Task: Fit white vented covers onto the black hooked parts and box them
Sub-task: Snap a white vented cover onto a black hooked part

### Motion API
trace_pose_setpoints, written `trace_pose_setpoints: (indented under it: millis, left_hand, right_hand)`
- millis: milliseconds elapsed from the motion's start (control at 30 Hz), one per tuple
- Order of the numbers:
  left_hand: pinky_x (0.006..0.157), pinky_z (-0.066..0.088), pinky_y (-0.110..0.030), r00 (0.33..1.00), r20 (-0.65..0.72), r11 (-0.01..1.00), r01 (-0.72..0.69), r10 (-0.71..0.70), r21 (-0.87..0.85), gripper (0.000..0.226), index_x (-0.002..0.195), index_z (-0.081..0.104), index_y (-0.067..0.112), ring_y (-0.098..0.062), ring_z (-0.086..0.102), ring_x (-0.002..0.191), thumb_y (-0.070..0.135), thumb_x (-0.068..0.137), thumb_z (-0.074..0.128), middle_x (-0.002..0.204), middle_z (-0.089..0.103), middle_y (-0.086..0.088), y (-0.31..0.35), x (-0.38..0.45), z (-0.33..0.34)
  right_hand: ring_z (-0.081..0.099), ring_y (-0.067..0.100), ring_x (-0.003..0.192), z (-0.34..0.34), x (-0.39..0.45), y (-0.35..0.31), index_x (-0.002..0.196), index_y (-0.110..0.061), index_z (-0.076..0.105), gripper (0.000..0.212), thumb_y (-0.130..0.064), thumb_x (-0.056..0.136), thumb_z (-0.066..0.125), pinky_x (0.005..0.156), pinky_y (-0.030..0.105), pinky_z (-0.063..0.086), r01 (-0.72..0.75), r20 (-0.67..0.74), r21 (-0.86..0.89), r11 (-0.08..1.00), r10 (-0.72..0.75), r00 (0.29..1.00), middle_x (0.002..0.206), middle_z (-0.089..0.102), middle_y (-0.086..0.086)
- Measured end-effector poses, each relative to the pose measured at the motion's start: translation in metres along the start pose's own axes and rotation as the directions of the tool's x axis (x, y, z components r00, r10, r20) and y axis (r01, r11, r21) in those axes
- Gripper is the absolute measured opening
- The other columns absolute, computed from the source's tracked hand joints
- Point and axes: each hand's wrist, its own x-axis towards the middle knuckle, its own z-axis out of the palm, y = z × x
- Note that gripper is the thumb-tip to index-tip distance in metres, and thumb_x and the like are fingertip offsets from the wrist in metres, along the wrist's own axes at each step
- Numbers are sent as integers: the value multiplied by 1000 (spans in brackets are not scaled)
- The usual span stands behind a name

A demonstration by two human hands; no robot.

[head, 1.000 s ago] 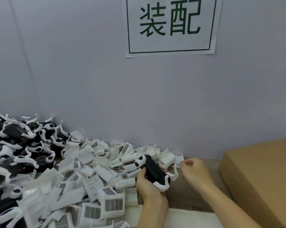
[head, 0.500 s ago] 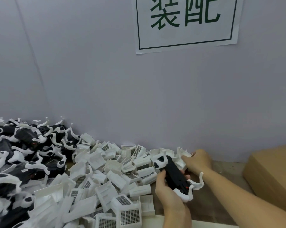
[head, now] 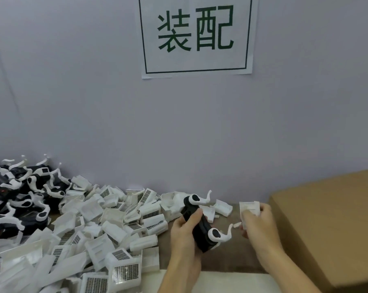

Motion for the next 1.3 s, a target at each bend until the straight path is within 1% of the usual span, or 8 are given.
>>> trace_pose_setpoints:
  millis: [267, 433, 533, 667, 833, 1033, 1133, 1300]
  left_hand:
    - [75, 54, -45, 993, -107, 972, -14, 40, 233, 31, 122, 58, 0, -35, 68, 95, 15, 95, 64, 109, 71, -21, -4, 3, 5]
    - [95, 55, -50, 995, -3, 970, -94, 98, 222, 22, 115, 70, 2, -38, 69, 107, 7, 95, 62, 108, 75, -19, -6, 2, 0]
    - [88, 58, -47, 994, 5, 974, -104, 105, 201, 23, 115, 69, 3, -36, 71, 104, 15, 97, 61, 107, 75, -18, -8, 0, 5]
    - [65, 60, -35, 991, 76, 972, -121, 108, 201, 30, 118, 68, 11, -28, 75, 95, 30, 101, 54, 106, 76, -14, -10, -6, 14]
    - [74, 55, -17, 943, 214, 860, -322, 254, 397, 22, 125, 59, 26, -8, 71, 104, 29, 105, 49, 113, 75, 5, -20, -11, 18]
    - [80, 54, -24, 955, 40, 881, -285, 293, 378, 23, 119, 61, 21, -10, 71, 100, 26, 108, 41, 109, 75, 1, -18, -3, 13]
    - [66, 54, -17, 948, 106, 883, -317, 299, 347, 25, 117, 62, 19, -7, 73, 88, 27, 108, 40, 98, 77, 4, -19, -8, 17]
    - [83, 55, -22, 878, 314, 767, -472, 362, 435, 16, 117, 61, 22, -12, 71, 101, 21, 102, 55, 106, 75, 5, -27, -15, 24]
  right_hand:
    - [55, 13, 89, 1, -11, 11, 111, -24, 59, 14, -22, 100, 50, 71, 26, 40, -66, 200, 161, 985, 33, 979, 104, 57, -1]
    - [64, 5, 96, 9, -20, 11, 114, -34, 62, 27, -32, 89, 72, 79, 24, 54, 267, 182, -81, 960, -249, 951, 110, 65, -8]
    - [59, 3, 94, 10, -25, 10, 97, -45, 57, 25, -36, 83, 76, 72, 14, 51, 385, 212, -216, 897, -342, 916, 104, 60, -16]
    - [57, 5, 96, 11, -26, 13, 107, -41, 59, 31, -41, 81, 77, 77, 21, 53, 423, 209, -286, 860, -375, 903, 101, 55, -18]
    - [56, 11, 98, 14, -26, 11, 112, -38, 61, 32, -56, 86, 64, 80, 34, 55, 399, 146, -409, 821, -372, 917, 101, 50, -18]
    - [56, 2, 85, 18, -28, 10, 114, -27, 62, 39, -47, 83, 74, 62, 8, 47, 400, 40, -341, 850, -413, 910, 98, 54, -16]
    - [58, 5, 87, 21, -29, 11, 110, -31, 61, 38, -53, 81, 72, 69, 22, 55, 426, 124, -348, 835, -409, 904, 99, 54, -17]
    - [55, 4, 86, 23, -30, 9, 105, -28, 58, 34, -52, 84, 70, 74, 33, 55, 374, -18, -392, 840, -414, 910, 95, 50, -18]
